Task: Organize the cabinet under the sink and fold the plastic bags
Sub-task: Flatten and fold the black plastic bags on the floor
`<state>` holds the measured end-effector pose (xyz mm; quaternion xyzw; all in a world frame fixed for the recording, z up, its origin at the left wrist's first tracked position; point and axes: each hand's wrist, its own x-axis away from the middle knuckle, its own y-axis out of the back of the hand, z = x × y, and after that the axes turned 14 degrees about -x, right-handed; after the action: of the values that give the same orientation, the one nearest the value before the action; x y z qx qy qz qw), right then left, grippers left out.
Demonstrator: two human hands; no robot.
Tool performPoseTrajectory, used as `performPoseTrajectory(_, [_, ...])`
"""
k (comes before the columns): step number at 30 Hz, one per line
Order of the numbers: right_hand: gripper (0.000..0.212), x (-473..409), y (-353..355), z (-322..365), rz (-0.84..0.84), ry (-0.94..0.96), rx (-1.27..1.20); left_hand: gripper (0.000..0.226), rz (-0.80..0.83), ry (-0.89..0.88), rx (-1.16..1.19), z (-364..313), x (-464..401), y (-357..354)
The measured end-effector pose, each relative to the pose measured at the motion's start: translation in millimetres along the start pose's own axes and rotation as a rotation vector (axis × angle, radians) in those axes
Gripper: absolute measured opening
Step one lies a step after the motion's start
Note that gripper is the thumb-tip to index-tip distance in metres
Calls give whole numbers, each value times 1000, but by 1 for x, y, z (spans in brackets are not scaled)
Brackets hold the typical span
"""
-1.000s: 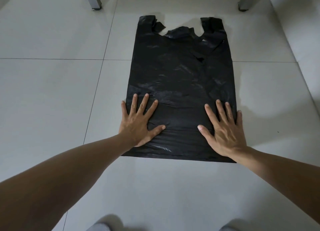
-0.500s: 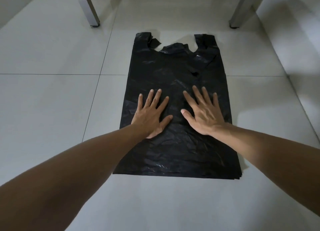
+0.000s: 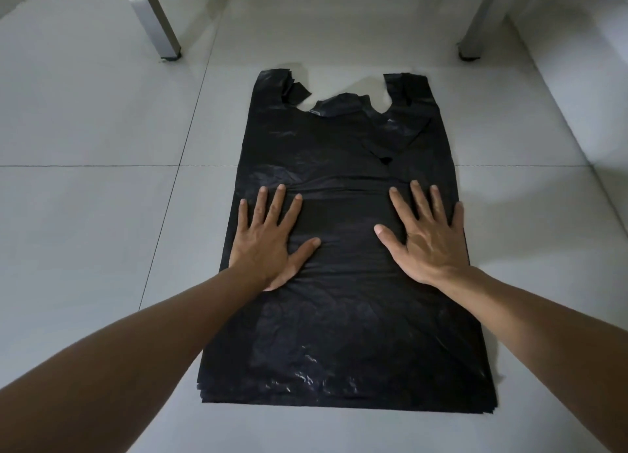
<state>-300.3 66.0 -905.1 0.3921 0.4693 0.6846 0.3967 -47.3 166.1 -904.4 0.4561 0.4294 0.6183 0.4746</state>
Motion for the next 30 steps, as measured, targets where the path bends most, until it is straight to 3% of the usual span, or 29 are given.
performPoseTrajectory(4, [76,-18,9,10,-80,101,9,86,-65,44,32,-2,-9,13])
performPoseTrajectory(8, [59,-50,13,20,-92,169,-54,77,-87,-19,84,-13,-54,28])
performPoseTrajectory(18, [68,-130,41,4,35,12,-40,73,-47,-51,-17,-19,-75,12])
performPoseTrajectory(27, [64,-217,78,-19,107,-209,-209,74,-44,-40,4,-18,-76,13])
performPoseTrajectory(30, [62,-217,83,-14,42,-220,-268,74,-38,-37,8,-18,-76,13])
